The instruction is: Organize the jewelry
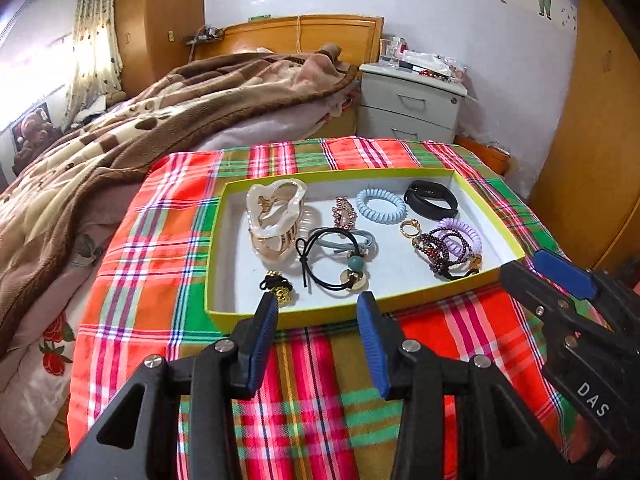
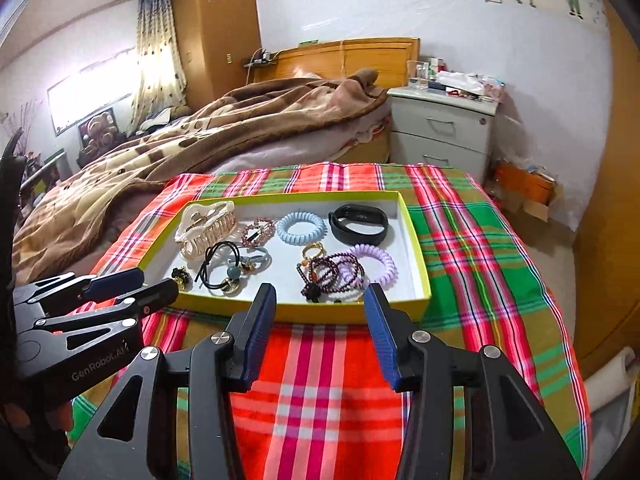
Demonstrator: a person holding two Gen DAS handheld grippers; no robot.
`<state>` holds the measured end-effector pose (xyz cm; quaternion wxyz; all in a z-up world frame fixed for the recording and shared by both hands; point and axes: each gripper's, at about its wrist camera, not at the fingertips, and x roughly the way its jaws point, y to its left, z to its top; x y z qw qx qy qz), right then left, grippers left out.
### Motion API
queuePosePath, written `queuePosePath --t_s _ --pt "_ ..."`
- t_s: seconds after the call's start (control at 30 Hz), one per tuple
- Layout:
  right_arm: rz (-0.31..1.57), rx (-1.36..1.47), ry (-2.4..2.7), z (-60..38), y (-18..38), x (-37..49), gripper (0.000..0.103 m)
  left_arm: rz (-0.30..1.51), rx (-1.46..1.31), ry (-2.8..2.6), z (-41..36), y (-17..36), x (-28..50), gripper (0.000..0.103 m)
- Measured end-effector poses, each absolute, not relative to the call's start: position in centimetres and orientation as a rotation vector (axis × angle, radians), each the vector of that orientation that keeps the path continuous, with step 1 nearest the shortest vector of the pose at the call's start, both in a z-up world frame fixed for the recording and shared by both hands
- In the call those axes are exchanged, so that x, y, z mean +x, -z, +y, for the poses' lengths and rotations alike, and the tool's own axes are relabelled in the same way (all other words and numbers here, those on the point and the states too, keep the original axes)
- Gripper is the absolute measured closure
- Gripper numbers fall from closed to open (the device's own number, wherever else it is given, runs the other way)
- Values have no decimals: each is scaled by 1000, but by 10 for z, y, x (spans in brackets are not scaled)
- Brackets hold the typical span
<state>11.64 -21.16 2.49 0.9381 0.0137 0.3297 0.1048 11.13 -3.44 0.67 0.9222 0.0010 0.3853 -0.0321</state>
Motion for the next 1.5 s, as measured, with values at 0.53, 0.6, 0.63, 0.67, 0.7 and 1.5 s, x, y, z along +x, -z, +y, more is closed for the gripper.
queuePosePath --t_s 0.53,0.6,0.63,0.67,0.7,1.5 --pt "662 46 -184 -214 -21 100 56 787 -5 59 -35 -2 93 60" --pt "660 45 -186 -213 -21 99 56 793 -7 58 -35 -1 92 60" --pt "661 42 -187 -212 -22 98 56 795 -8 56 -36 0 92 60" --pt "660 41 -187 -212 -22 98 56 800 -8 48 -35 0 92 60" --pt "658 42 -188 -211 -22 98 56 804 -4 40 -36 0 92 60" --pt "663 28 -193 -203 -23 94 56 815 -21 33 -31 0 85 60"
